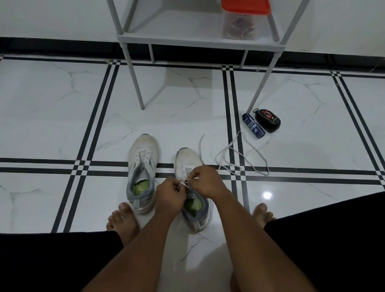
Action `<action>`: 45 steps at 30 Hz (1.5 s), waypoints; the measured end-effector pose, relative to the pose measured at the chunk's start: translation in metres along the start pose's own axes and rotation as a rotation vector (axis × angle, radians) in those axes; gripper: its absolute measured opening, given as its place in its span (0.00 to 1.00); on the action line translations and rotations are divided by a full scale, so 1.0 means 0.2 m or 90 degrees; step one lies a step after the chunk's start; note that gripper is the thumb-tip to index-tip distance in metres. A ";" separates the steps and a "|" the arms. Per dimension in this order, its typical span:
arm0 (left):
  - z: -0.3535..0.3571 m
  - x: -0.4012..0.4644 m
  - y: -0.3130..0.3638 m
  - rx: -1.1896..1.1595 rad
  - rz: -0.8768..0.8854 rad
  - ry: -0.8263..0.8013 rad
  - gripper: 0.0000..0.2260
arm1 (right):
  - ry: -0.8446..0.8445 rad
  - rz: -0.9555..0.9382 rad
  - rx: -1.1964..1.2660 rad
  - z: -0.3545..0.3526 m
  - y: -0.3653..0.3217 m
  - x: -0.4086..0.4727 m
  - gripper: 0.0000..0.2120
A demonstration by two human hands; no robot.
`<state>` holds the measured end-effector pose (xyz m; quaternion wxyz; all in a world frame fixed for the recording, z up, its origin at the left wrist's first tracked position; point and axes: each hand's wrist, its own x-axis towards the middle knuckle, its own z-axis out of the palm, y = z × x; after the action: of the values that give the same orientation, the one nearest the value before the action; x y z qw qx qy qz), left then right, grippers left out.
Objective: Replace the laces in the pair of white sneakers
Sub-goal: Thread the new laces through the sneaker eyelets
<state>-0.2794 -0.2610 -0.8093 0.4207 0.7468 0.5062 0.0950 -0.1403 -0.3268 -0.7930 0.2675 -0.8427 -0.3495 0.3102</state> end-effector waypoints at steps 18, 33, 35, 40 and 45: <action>0.06 -0.07 0.04 -0.115 -0.026 0.019 0.08 | -0.036 0.000 -0.072 -0.07 0.05 0.06 0.08; 0.04 -0.03 0.02 -0.235 -0.141 -0.024 0.05 | 0.009 0.075 0.058 0.03 0.09 0.00 0.08; 0.05 0.00 0.01 -0.226 -0.152 -0.033 0.05 | 0.017 0.105 0.102 0.05 0.11 -0.01 0.10; 0.03 0.03 0.05 -0.120 -0.103 -0.058 0.06 | 0.017 0.138 0.154 0.07 0.10 -0.02 0.13; 0.02 0.08 0.02 -0.093 -0.096 -0.090 0.06 | 0.030 0.153 0.204 0.09 0.09 -0.04 0.10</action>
<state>-0.2666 -0.2504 -0.8137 0.5149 0.6786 0.5218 0.0467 -0.1495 -0.3394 -0.8154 0.3676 -0.8319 -0.1864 0.3716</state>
